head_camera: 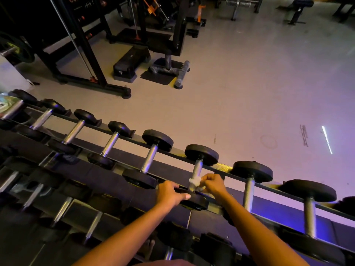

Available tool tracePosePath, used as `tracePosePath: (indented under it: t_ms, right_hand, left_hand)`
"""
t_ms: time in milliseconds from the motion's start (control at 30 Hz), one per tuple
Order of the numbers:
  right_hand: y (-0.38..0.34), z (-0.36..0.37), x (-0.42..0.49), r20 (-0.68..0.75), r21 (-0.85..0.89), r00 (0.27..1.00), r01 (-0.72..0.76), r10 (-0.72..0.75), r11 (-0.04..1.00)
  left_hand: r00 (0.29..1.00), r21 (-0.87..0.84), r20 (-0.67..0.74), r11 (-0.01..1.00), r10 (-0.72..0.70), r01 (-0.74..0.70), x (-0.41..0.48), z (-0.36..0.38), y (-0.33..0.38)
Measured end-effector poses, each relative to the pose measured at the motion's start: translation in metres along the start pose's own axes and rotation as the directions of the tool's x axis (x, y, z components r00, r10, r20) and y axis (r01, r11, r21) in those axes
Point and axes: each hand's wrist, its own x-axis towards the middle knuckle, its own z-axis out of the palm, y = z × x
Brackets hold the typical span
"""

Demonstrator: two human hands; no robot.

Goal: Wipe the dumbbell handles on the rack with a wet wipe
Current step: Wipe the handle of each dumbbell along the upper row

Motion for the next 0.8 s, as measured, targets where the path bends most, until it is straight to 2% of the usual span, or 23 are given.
tracePosePath:
  t_ms: [67, 133, 267, 367, 467, 633, 800]
  right_hand:
    - [0.011, 0.005, -0.009, 0.039, -0.016, 0.999, -0.018, 0.019, 1.0]
    - [0.014, 0.003, -0.014, 0.017, 0.055, 0.999, -0.034, 0.033, 0.998]
    - [0.012, -0.009, -0.004, -0.137, 0.276, 0.983, -0.083, 0.125, 0.958]
    - [-0.001, -0.012, 0.006, -0.224, 0.342, 0.963, -0.069, 0.152, 0.937]
    - [-0.015, -0.006, 0.014, -0.188, 0.292, 0.976, -0.056, 0.115, 0.955]
    - [-0.013, 0.006, 0.01, -0.164, 0.077, 0.985, -0.033, 0.045, 0.996]
    - [-0.005, 0.008, 0.01, -0.204, 0.217, 0.974, -0.052, 0.097, 0.975]
  left_hand:
    - [1.0, 0.017, 0.01, 1.0, 0.009, -0.01, 0.001, -0.002, 0.002]
    - [1.0, 0.026, 0.018, 1.0, 0.008, -0.008, 0.001, -0.003, 0.003]
    - [1.0, 0.003, -0.007, 1.0, 0.011, -0.01, -0.001, -0.002, 0.001]
    - [1.0, -0.01, -0.023, 1.0, 0.011, -0.012, -0.004, 0.0, 0.0]
    - [1.0, -0.022, -0.022, 1.0, 0.002, -0.002, -0.004, 0.0, 0.001]
    - [1.0, -0.036, -0.017, 0.999, -0.003, 0.003, -0.005, 0.0, 0.002]
    - [1.0, -0.016, -0.006, 1.0, 0.002, -0.002, -0.006, -0.001, 0.002]
